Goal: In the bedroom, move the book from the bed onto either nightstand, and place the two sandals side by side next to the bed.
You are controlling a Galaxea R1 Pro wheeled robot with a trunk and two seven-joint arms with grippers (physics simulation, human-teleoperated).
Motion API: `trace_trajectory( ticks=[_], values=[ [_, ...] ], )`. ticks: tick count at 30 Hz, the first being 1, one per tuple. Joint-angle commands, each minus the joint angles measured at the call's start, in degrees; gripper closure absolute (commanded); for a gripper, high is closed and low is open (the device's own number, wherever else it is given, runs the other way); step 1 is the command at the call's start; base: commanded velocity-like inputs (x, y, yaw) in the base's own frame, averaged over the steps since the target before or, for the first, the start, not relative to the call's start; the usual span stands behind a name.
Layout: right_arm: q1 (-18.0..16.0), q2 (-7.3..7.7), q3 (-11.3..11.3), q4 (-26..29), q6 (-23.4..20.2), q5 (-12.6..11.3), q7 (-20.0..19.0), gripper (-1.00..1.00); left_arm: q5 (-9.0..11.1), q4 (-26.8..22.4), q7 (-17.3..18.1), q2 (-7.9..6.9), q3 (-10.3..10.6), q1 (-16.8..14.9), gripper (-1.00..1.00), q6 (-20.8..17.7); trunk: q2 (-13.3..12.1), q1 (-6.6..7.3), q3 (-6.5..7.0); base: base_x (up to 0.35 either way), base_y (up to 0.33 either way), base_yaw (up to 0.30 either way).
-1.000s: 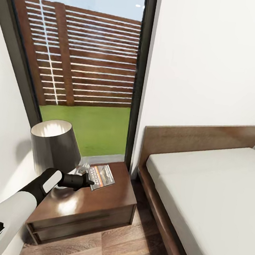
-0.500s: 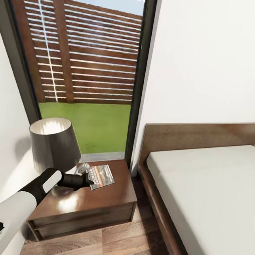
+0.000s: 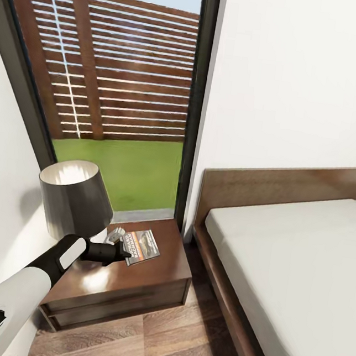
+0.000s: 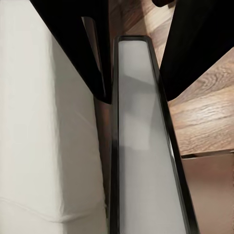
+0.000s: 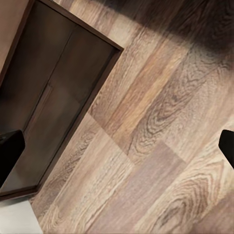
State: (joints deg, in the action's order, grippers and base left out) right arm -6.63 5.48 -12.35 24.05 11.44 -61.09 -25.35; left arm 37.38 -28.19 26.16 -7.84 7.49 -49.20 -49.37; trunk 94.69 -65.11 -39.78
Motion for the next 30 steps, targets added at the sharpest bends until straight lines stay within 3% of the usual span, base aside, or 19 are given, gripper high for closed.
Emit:
trace_trajectory(
  ticks=[1,30],
  values=[
    [-0.05,0.06,-0.48,-0.06,0.33,-0.60,-0.13,-1.00,-0.02,-0.02,0.30,-0.06,0.24,-0.05,1.00,-0.03,0.03,0.01,-0.14,0.000,0.000,0.000],
    [-0.05,0.06,-0.48,-0.06,0.33,-0.61,-0.17,-1.00,-0.02,-0.09,0.23,-0.07,-0.20,-0.08,1.00,0.26,0.03,0.01,-2.76,0.000,0.000,0.000]
  ],
)
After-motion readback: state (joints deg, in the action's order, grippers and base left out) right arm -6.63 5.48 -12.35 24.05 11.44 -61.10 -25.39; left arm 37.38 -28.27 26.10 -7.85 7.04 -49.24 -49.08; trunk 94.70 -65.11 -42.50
